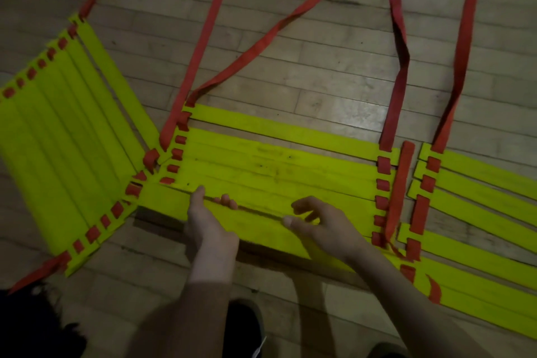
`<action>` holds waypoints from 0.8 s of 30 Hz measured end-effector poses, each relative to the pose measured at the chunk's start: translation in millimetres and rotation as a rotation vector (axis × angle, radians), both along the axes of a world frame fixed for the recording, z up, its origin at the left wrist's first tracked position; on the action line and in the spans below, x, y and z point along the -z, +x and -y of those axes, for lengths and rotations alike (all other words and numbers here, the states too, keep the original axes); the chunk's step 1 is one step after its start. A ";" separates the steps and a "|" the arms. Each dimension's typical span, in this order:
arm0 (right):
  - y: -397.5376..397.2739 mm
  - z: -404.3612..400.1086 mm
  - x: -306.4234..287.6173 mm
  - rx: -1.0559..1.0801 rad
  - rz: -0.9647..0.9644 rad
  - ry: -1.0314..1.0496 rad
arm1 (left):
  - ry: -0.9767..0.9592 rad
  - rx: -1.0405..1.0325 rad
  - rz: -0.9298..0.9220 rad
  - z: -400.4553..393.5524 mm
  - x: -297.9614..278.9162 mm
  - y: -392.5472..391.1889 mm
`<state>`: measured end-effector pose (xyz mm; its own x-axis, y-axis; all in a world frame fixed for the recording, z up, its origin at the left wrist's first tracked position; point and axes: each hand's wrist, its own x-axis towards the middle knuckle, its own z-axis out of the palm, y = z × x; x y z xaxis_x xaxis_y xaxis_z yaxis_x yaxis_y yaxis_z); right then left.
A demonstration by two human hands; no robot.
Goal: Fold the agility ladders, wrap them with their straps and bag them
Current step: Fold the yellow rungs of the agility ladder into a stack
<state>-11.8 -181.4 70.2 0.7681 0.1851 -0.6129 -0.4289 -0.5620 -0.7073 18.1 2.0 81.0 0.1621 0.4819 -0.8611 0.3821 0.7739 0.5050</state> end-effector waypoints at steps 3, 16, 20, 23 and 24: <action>16.5 5.0 -27.1 -0.150 -0.043 0.004 | 0.022 0.047 -0.054 7.8 -25.7 10.6; 105.7 48.4 50.1 -0.269 0.182 -0.685 | -0.028 0.223 -0.200 -12.0 2.0 -8.7; 120.0 62.1 63.0 -0.325 0.181 -0.772 | -0.066 0.233 -0.207 -12.2 8.0 -11.6; 115.1 56.4 63.6 -0.369 0.127 -0.783 | -0.078 0.235 -0.098 -8.9 5.1 -7.7; 111.9 54.6 64.6 -0.359 0.090 -0.750 | -0.082 0.231 -0.068 -7.1 5.7 -7.0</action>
